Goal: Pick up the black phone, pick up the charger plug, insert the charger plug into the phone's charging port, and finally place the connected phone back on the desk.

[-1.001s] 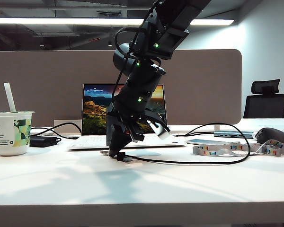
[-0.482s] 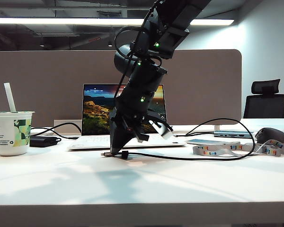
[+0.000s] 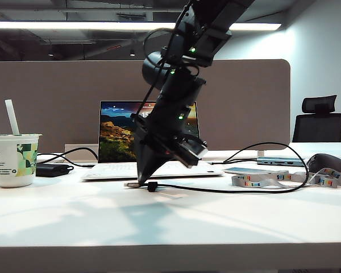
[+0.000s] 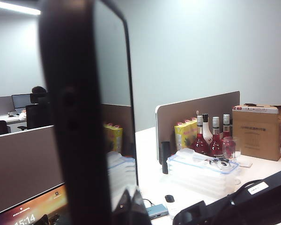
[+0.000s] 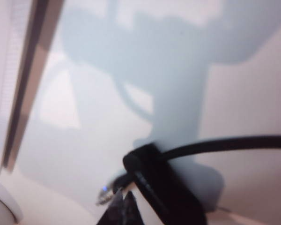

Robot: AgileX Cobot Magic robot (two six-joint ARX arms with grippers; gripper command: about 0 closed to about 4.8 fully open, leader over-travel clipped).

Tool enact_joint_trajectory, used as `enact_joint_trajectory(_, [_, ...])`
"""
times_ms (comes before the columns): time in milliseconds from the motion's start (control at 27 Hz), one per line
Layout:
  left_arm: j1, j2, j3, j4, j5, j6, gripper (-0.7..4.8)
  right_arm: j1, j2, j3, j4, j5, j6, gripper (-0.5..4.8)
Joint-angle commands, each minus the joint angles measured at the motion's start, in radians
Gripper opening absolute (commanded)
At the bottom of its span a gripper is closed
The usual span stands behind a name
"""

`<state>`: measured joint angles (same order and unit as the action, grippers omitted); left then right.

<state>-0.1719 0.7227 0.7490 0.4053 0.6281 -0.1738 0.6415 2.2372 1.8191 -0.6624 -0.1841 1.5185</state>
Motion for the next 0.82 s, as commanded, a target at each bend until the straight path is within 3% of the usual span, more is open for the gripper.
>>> enact_joint_trajectory(37, [0.000,-0.006,0.009,0.036,0.001,-0.003,-0.06,-0.012,-0.014,0.003,0.009,0.000,-0.016,-0.09])
enact_joint_trajectory(111, [0.000,-0.006,0.009,0.036,0.001,-0.003,-0.06,-0.015,-0.014,0.003,0.021,-0.002,-0.014,-0.07])
enact_joint_trajectory(260, [0.000,-0.006,0.009,0.035,0.001,-0.003,-0.06,-0.016,-0.014,0.003,0.090,-0.007,0.031,1.61])
enact_joint_trajectory(556, [0.000,-0.006,0.009,0.028,0.001,-0.003,-0.06,-0.010,-0.014,0.004,0.167,-0.023,0.202,1.58])
enact_joint_trajectory(816, [0.000,-0.006,0.009,0.030,0.001,-0.002,-0.06,0.028,-0.023,0.004,0.112,0.077,0.268,1.58])
